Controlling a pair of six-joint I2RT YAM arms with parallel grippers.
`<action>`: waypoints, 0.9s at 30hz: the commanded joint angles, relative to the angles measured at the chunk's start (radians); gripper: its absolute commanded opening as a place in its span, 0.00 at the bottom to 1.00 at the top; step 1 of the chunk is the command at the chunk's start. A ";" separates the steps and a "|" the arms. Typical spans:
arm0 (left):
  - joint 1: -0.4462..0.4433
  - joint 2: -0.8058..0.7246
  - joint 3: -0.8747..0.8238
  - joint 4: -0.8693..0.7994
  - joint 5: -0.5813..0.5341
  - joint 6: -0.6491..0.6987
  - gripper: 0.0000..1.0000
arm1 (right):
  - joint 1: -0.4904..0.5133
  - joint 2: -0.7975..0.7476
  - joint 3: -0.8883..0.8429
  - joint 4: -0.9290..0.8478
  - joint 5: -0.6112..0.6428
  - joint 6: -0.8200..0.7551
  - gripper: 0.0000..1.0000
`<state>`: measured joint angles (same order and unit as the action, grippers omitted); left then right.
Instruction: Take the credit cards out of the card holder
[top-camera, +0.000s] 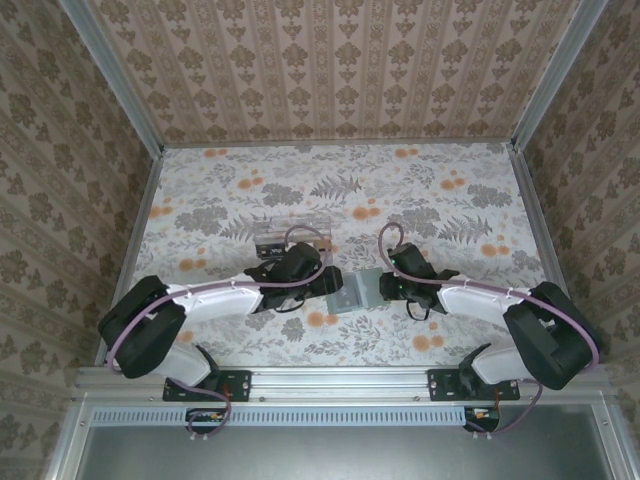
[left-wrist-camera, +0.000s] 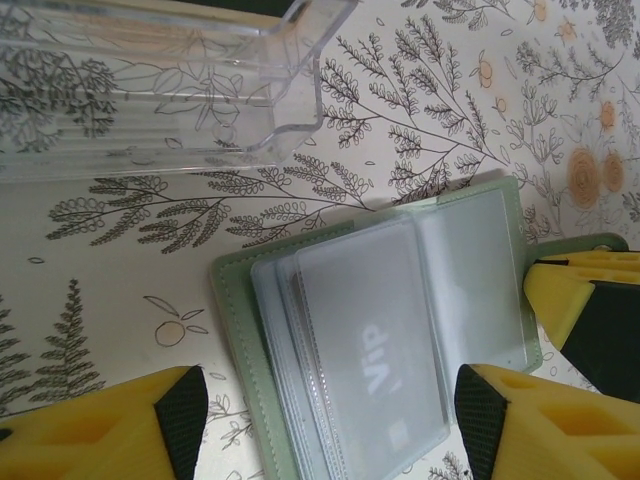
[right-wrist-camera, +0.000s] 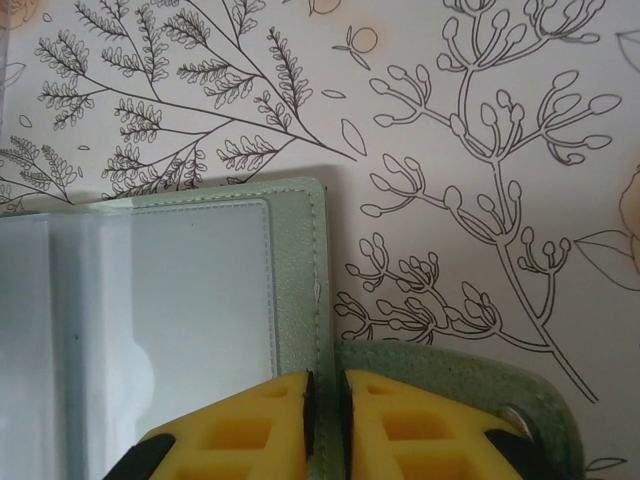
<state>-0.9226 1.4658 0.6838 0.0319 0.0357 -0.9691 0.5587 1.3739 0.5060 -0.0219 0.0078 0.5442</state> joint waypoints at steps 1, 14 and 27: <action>-0.006 0.028 0.032 0.033 0.037 -0.012 0.69 | -0.003 0.010 -0.028 0.035 -0.044 0.042 0.19; -0.006 0.093 0.049 0.066 0.079 -0.014 0.65 | 0.041 0.039 -0.025 0.042 -0.066 0.072 0.18; -0.007 0.134 0.050 0.097 0.118 -0.022 0.64 | 0.041 0.037 -0.024 0.037 -0.062 0.068 0.19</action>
<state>-0.9222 1.5776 0.7139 0.1020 0.1184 -0.9749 0.5941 1.3888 0.4885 0.0311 -0.0406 0.6033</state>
